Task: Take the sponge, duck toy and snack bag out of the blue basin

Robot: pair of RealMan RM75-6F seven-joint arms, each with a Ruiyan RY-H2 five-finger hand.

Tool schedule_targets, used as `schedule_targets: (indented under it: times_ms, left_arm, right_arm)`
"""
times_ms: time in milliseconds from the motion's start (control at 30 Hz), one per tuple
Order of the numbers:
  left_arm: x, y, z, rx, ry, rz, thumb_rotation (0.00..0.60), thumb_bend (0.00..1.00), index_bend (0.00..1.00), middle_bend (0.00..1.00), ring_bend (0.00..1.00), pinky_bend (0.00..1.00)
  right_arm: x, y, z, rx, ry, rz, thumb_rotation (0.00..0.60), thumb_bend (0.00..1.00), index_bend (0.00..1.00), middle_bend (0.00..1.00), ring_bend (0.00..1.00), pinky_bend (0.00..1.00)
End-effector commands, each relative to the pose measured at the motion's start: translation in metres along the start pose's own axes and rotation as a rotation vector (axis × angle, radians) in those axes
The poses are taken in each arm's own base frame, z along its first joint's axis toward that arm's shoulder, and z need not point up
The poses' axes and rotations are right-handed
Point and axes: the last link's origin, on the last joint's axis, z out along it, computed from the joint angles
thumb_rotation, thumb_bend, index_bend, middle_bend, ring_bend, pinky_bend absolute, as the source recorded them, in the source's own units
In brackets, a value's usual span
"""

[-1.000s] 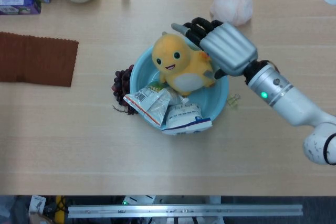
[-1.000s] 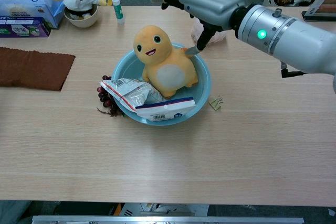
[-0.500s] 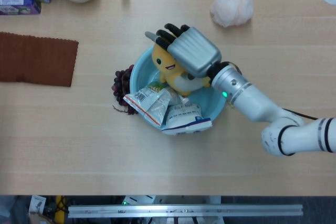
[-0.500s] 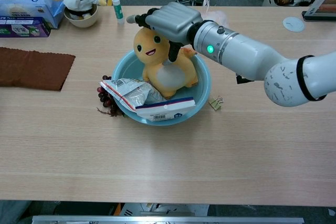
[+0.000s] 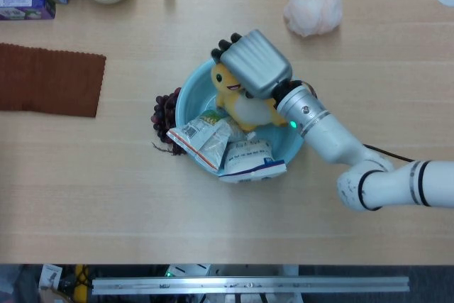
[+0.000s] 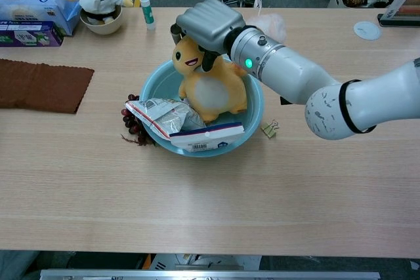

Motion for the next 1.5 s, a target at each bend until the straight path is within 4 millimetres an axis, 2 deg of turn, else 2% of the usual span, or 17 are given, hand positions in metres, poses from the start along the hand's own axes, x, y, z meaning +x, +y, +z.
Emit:
schedule_targets:
  times_ms: [33, 267, 400, 533, 733, 867, 1000, 1067, 1133, 1200, 1267, 1333, 1500]
  left_arm:
    - [0.0, 0.0, 0.0, -0.002, 0.0, -0.001, 0.6, 0.23, 0.0, 0.06, 0.01, 0.08]
    - [0.0, 0.002, 0.002, -0.01, 0.004, -0.003, 0.6, 0.23, 0.0, 0.06, 0.01, 0.08]
    - [0.0, 0.002, 0.002, -0.012, 0.006, -0.005, 0.6, 0.23, 0.0, 0.06, 0.01, 0.08]
    - [-0.001, 0.002, 0.002, -0.013, -0.002, -0.003, 0.6, 0.23, 0.0, 0.06, 0.01, 0.08]
    - [-0.002, 0.007, 0.003, -0.029, -0.004, -0.003, 0.6, 0.23, 0.0, 0.06, 0.01, 0.08]
    - [-0.001, 0.008, 0.003, -0.032, -0.004, 0.001, 0.6, 0.23, 0.0, 0.06, 0.01, 0.08]
    - [-0.003, 0.008, 0.003, -0.025, -0.013, 0.004, 0.6, 0.23, 0.0, 0.06, 0.01, 0.08]
    - [-0.003, 0.009, 0.003, -0.025, -0.017, 0.004, 0.6, 0.23, 0.0, 0.06, 0.01, 0.08]
    - [-0.003, 0.009, 0.003, -0.026, -0.019, 0.005, 0.6, 0.23, 0.0, 0.06, 0.01, 0.08]
    - [-0.003, 0.009, 0.003, -0.026, -0.018, 0.006, 0.6, 0.23, 0.0, 0.06, 0.01, 0.08]
    - [-0.002, 0.009, 0.003, -0.023, -0.016, 0.007, 0.6, 0.23, 0.0, 0.06, 0.01, 0.08]
    - [-0.002, 0.009, 0.003, -0.021, -0.014, 0.009, 0.6, 0.23, 0.0, 0.06, 0.01, 0.08]
    - [-0.001, 0.01, 0.003, -0.024, -0.013, 0.009, 0.6, 0.23, 0.0, 0.06, 0.01, 0.08]
  right_arm:
    - [0.012, 0.015, -0.008, -0.028, 0.049, 0.06, 0.6, 0.33, 0.6, 0.52, 0.52, 0.77]
    - [0.045, 0.063, -0.035, -0.108, 0.167, 0.119, 0.6, 0.32, 0.61, 0.53, 0.53, 0.77]
    - [0.06, 0.1, -0.057, -0.182, 0.202, 0.086, 0.6, 0.32, 0.61, 0.53, 0.53, 0.77]
    - [0.056, 0.131, -0.075, -0.247, 0.167, 0.042, 0.6, 0.32, 0.61, 0.53, 0.53, 0.77]
    - [0.03, 0.16, -0.085, -0.308, 0.068, 0.012, 0.6, 0.32, 0.61, 0.53, 0.53, 0.77]
    - [0.016, 0.165, -0.084, -0.318, 0.027, 0.026, 0.6, 0.32, 0.61, 0.53, 0.53, 0.77]
    - [-0.004, 0.16, -0.083, -0.293, -0.055, 0.001, 0.6, 0.32, 0.6, 0.52, 0.5, 0.75]
    - [-0.011, 0.158, -0.082, -0.285, -0.09, -0.002, 0.6, 0.3, 0.51, 0.47, 0.45, 0.69]
    - [-0.016, 0.156, -0.081, -0.278, -0.131, 0.006, 0.6, 0.27, 0.35, 0.37, 0.35, 0.59]
    - [-0.017, 0.153, -0.08, -0.271, -0.148, 0.017, 0.6, 0.23, 0.15, 0.23, 0.24, 0.48]
    - [-0.013, 0.15, -0.079, -0.26, -0.14, 0.03, 0.6, 0.18, 0.03, 0.13, 0.16, 0.41]
    - [-0.006, 0.146, -0.08, -0.245, -0.112, 0.041, 0.6, 0.14, 0.0, 0.1, 0.12, 0.37]
    - [0.013, 0.134, -0.086, -0.186, -0.045, 0.075, 0.6, 0.13, 0.0, 0.09, 0.12, 0.36]
